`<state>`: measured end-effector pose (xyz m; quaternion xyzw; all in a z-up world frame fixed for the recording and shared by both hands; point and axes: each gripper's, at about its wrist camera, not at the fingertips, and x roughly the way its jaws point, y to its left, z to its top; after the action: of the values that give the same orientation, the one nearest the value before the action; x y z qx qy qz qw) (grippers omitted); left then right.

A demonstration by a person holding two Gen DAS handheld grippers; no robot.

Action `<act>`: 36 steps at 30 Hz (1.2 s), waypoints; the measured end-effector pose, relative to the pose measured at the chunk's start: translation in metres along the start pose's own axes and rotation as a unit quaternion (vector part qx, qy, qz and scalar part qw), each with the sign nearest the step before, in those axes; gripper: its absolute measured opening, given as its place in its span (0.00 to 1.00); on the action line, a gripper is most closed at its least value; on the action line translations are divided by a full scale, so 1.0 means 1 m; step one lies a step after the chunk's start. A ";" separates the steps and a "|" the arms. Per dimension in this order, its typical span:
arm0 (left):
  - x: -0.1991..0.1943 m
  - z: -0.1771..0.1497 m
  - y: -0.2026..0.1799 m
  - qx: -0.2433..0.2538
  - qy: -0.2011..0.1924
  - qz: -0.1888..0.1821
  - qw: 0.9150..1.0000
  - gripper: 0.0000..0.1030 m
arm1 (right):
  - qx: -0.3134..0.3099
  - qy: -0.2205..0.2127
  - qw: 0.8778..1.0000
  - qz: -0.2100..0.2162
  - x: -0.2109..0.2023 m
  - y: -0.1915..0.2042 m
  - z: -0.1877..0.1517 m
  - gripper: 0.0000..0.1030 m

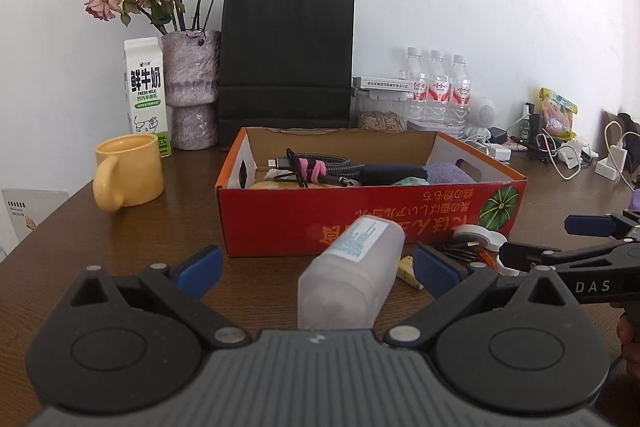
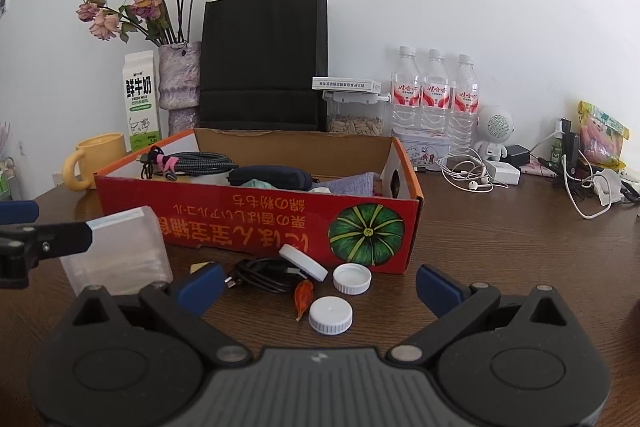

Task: Organize objects
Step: 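Move both tools back to the table beside the red box, then grasp a round white bottle cap with the right tool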

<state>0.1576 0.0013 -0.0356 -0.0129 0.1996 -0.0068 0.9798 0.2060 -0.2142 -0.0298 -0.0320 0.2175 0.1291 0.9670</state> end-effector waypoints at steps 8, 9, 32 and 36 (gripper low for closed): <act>0.001 -0.007 0.002 -0.013 0.018 0.007 1.000 1.00 | 0.007 0.015 1.000 -0.006 -0.002 0.000 -0.004 1.00; 0.001 -0.008 0.003 -0.013 0.019 0.006 1.000 1.00 | 0.009 0.016 1.000 -0.007 -0.002 -0.001 -0.004 1.00; 0.001 -0.009 0.004 -0.019 0.025 -0.009 0.999 1.00 | 0.019 0.101 0.995 0.001 0.045 -0.018 0.000 0.31; 0.002 -0.009 0.004 -0.019 0.027 -0.008 0.999 1.00 | 0.013 0.093 0.996 0.013 0.041 -0.014 0.001 0.25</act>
<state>0.1554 0.0047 -0.0450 -0.0324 0.2261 -0.0110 0.9735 0.2457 -0.2181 -0.0465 -0.0281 0.3082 0.1357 0.9412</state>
